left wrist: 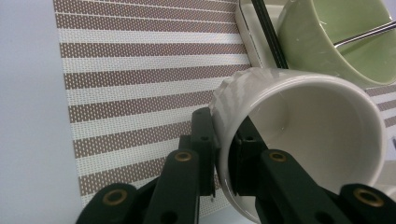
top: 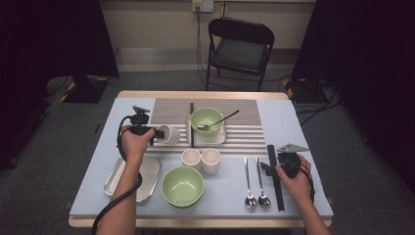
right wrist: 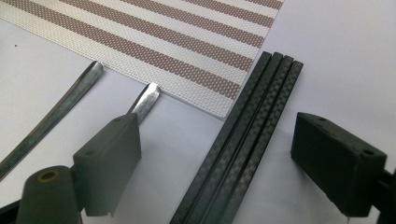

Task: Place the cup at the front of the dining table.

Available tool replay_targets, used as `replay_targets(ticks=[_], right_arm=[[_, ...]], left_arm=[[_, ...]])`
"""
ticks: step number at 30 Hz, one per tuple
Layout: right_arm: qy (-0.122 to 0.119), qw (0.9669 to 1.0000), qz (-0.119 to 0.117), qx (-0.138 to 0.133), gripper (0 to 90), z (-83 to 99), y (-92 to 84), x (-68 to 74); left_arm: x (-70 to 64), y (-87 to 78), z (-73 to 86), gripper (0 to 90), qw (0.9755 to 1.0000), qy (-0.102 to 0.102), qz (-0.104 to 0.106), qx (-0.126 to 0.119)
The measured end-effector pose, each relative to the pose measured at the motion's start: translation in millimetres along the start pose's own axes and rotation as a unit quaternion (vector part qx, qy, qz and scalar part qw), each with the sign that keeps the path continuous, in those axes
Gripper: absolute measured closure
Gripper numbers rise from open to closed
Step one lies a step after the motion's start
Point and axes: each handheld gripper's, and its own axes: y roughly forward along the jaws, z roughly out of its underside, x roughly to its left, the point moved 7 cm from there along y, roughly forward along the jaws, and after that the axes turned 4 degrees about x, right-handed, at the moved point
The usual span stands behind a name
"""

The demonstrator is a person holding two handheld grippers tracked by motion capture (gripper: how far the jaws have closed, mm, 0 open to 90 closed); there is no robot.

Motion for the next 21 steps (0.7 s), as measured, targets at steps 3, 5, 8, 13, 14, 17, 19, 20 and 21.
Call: replay_targets(ticks=[3, 5, 8, 13, 14, 17, 19, 20, 21], right_arm=[[0.0, 1.0, 0.0, 0.0, 15.2, 0.0, 0.0, 0.0], [0.0, 1.0, 0.0, 0.0, 15.2, 0.0, 0.0, 0.0], [0.0, 1.0, 0.0, 0.0, 15.2, 0.0, 0.0, 0.0], [0.001, 1.0, 0.0, 0.0, 15.2, 0.0, 0.0, 0.0], [0.0, 1.0, 0.0, 0.0, 15.2, 0.0, 0.0, 0.0], [0.0, 1.0, 0.0, 0.0, 15.2, 0.0, 0.0, 0.0], [0.0, 1.0, 0.0, 0.0, 15.2, -0.1, 0.0, -0.1], [0.0, 1.0, 0.0, 0.0, 15.2, 0.0, 0.0, 0.0], [0.0, 1.0, 0.0, 0.0, 15.2, 0.0, 0.0, 0.0]], left_arm=[[1.2, 1.0, -0.7, 82.3, 1.0, 0.002, -0.001, -0.001], [1.1, 1.9, -0.8, 82.3, 1.0, -0.002, 0.0, -0.001], [1.9, 3.0, -0.6, 82.3, 1.0, -0.002, -0.001, 0.0], [3.0, 5.9, -0.6, 82.2, 1.0, -0.008, -0.004, -0.004], [3.3, 6.4, -0.7, 82.3, 0.9999, -0.01, -0.003, -0.005], [4.7, 6.9, -0.9, 82.3, 0.9999, -0.011, -0.004, -0.004], [5.9, 6.9, -1.1, 82.3, 0.9999, -0.01, -0.007, -0.004], [5.9, 7.1, -1.1, 82.3, 0.9999, -0.012, -0.007, -0.004], [6.2, 7.1, -1.3, 82.3, 0.9999, -0.012, -0.008, -0.005]])
